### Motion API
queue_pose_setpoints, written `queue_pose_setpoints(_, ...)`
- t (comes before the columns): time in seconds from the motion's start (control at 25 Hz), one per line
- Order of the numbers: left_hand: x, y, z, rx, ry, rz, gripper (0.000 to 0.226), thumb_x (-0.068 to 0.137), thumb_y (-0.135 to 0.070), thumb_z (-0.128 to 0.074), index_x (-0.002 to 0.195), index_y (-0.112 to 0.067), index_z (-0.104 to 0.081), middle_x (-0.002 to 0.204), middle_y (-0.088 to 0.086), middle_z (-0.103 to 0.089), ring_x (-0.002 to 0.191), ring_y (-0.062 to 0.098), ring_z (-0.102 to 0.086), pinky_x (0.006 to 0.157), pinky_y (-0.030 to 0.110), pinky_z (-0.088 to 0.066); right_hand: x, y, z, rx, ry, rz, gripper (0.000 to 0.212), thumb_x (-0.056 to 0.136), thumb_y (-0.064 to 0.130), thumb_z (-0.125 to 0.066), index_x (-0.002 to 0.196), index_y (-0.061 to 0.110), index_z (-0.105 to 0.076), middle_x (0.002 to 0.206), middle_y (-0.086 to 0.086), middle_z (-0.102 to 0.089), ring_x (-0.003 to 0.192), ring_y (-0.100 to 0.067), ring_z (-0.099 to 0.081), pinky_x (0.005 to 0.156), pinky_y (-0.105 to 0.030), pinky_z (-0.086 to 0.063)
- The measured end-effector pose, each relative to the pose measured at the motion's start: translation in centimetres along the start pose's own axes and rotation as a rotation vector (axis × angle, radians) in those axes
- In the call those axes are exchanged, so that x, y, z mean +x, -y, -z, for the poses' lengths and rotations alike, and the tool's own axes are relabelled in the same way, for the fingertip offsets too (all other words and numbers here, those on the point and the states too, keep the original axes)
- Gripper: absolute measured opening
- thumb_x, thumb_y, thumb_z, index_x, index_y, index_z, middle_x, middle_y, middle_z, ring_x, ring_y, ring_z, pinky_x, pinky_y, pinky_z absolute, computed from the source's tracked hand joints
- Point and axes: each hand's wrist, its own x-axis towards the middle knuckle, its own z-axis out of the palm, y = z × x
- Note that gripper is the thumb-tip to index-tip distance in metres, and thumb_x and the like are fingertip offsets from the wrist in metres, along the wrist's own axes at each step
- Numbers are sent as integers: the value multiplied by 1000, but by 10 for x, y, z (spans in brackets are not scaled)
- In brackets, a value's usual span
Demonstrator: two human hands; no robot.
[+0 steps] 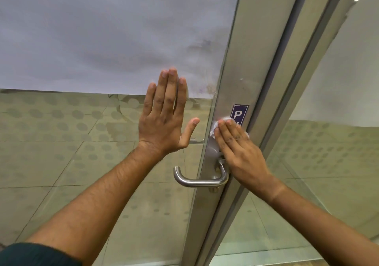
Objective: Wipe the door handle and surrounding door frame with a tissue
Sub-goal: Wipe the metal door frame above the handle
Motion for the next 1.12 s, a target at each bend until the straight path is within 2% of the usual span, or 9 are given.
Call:
queue_pose_setpoints(0.28, 0, 0, -1, 8, 8, -13, 91, 95, -59, -40, 155, 2, -13, 160, 25, -9, 150, 37, -5, 125, 44, 5, -33, -2, -2, 14, 180, 126, 50, 98, 9, -26, 147, 4, -33, 153, -16, -35, 143, -30, -30, 114, -46, -34)
queue_pose_setpoints(0.4, 0, 0, -1, 11, 4, -11, 90, 95, -59, -39, 155, 2, -12, 160, 24, -8, 152, 36, -1, 125, 44, 5, -19, 0, 1, 4, 114, 15, 49, 101, 7, -21, 150, 3, -25, 156, -17, -24, 145, -31, -23, 120, -42, -21)
queue_pose_setpoints(0.48, 0, 0, -1, 0, -2, -5, 90, 95, -59, -39, 155, 3, -12, 159, 24, -9, 154, 32, 4, 125, 44, 5, -8, 6, 1, 19, 55, -43, 52, 98, 3, -27, 150, 0, -21, 157, -18, -16, 147, -32, -16, 122, -41, -12)
queue_pose_setpoints(0.6, 0, 0, -2, 1, -7, 5, 93, 95, -60, -38, 155, 2, -4, 160, 23, -8, 153, 28, 16, 125, 44, 6, -16, 8, -2, 24, 82, 31, 56, 95, 1, -39, 149, 0, -25, 156, -19, -20, 146, -32, -16, 119, -44, -16)
queue_pose_setpoints(0.68, -1, 1, -2, 8, -3, -4, 93, 95, -60, -38, 155, 1, 1, 160, 22, -6, 152, 28, 19, 125, 43, 7, -25, 7, 1, 28, 141, 66, 62, 90, 6, -50, 148, 3, -28, 155, -18, -24, 145, -31, -19, 115, -47, -20)
queue_pose_setpoints(0.76, -1, 1, -3, 13, 1, -8, 94, 95, -61, -38, 155, 0, 1, 161, 22, -6, 152, 28, 18, 125, 43, 7, -22, 7, 3, 13, 128, 41, 63, 89, 9, -52, 148, 3, -28, 154, -17, -24, 144, -30, -19, 115, -44, -20)
queue_pose_setpoints(0.88, -1, 0, -4, -2, -4, -12, 94, 95, -60, -38, 156, -1, 2, 161, 23, -5, 153, 30, 15, 125, 44, 5, 1, 8, 5, 13, 22, -27, 56, 94, 2, -36, 149, 2, -22, 156, -17, -19, 146, -30, -17, 120, -41, -17)
queue_pose_setpoints(0.96, -2, 0, -4, -9, -15, -16, 94, 95, -60, -39, 157, -1, 1, 162, 22, -3, 153, 30, 13, 125, 45, 4, 21, 5, 9, 40, -54, -107, 60, 90, -5, -36, 148, 1, -22, 156, -18, -18, 145, -29, -18, 121, -41, -16)
queue_pose_setpoints(1.12, -2, 1, -3, -16, -25, -19, 94, 95, -60, -39, 158, -1, 1, 162, 22, -3, 154, 30, 13, 125, 45, 4, 42, 17, 15, 139, -195, -456, 73, 76, -19, -40, 146, -4, -26, 154, -21, -23, 145, -31, -16, 122, -43, -15)
